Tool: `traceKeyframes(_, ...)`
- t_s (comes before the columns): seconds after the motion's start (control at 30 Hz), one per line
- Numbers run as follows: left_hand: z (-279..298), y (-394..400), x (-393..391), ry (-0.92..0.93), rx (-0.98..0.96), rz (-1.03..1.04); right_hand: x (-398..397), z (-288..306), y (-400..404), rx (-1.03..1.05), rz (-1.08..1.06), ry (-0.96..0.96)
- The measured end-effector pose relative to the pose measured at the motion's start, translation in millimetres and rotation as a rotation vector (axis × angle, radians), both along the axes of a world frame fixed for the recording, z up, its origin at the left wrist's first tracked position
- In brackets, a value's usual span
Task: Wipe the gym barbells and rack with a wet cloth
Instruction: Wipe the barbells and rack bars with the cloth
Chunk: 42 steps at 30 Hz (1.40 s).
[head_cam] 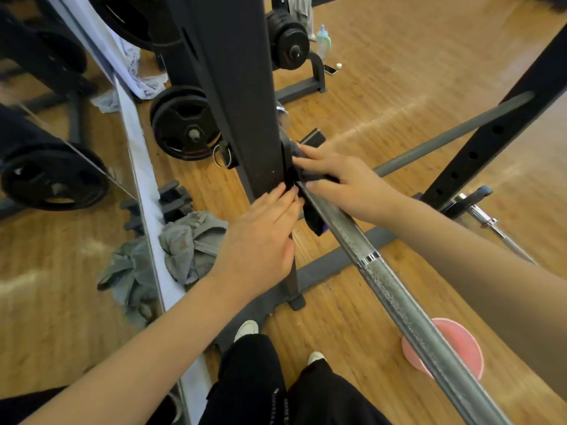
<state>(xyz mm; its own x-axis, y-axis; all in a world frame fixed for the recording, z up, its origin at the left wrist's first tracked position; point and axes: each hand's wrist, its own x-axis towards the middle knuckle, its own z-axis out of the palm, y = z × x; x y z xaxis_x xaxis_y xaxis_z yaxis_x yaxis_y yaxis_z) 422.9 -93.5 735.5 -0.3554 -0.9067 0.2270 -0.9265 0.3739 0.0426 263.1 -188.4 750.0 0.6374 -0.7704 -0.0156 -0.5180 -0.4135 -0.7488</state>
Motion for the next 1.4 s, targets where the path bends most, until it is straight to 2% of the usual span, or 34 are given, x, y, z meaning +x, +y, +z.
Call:
traceKeyframes(0.1, -1.7, -0.3, -1.3, 0.029, 0.024, -0.048, -12.6, -0.4, 28.0, -0.165, 0.042, 0.017)
traceKeyframes(0.23, -5.5, 2.2, -1.7, 0.073, -0.039, -0.122, -24.4, -8.6, 50.6, -0.319, 0.005, -0.050)
traceKeyframes(0.3, -7.1, 2.2, -0.4, 0.107, -0.064, -0.121, -24.8, -5.4, 48.0, -0.298, -0.020, -0.112)
traceKeyframes(0.37, -7.1, 1.0, 2.2, 0.137, -0.092, -0.111, -21.1, 0.7, 46.1, -0.181, -0.093, -0.110)
traceKeyframes(0.43, -6.1, -0.9, 5.0, 0.160, -0.117, -0.108, -18.2, 0.4, 47.0, -0.067, -0.148, 0.013)
traceKeyframes(0.53, -6.6, -2.8, 6.4, 0.161, -0.128, -0.107, -10.8, 4.1, 52.3, -0.019, -0.160, 0.175)
traceKeyframes(0.7, -6.6, -7.8, 4.5, 0.215, -0.154, -0.107, -2.5, 10.8, 65.5, -0.279, -0.189, 0.509)
traceKeyframes(0.77, -6.4, -9.5, 6.3, 0.257, -0.179, -0.118, -10.7, 3.5, 80.8, -0.409, -0.172, 0.564)
traceKeyframes(0.8, -7.3, -10.2, 8.5, 0.278, -0.191, -0.122, -17.1, -0.1, 86.6, -0.441, -0.193, 0.512)
traceKeyframes(0.9, -14.0, -14.8, 16.3, 0.335, -0.214, -0.156, -31.5, 4.1, 86.0, -0.512, -0.267, 0.197)
traceKeyframes(1.03, -15.9, -27.9, 23.6, 0.393, -0.215, -0.272, -14.6, 31.2, 66.2, -0.563, -0.405, 0.052)
traceKeyframes(1.1, -14.2, -34.7, 26.3, 0.431, -0.233, -0.350, -0.2, 38.3, 65.3, -0.459, -0.565, -0.026)
traceKeyframes(1.23, -13.5, -45.3, 36.8, 0.482, -0.193, -0.516, 13.4, 35.6, 66.3, -0.057, -0.926, -0.140)
traceKeyframes(1.27, -12.4, -47.3, 39.4, 0.487, -0.166, -0.558, 16.2, 31.7, 69.7, -0.051, -0.963, -0.067)
traceKeyframes(1.37, -5.3, -46.4, 43.0, 0.491, -0.083, -0.666, 27.0, 18.7, 85.8, -0.108, -0.920, 0.445)
traceKeyframes(1.4, -2.1, -44.8, 42.7, 0.484, -0.061, -0.695, 30.7, 16.9, 88.4, -0.070, -0.907, 0.542)
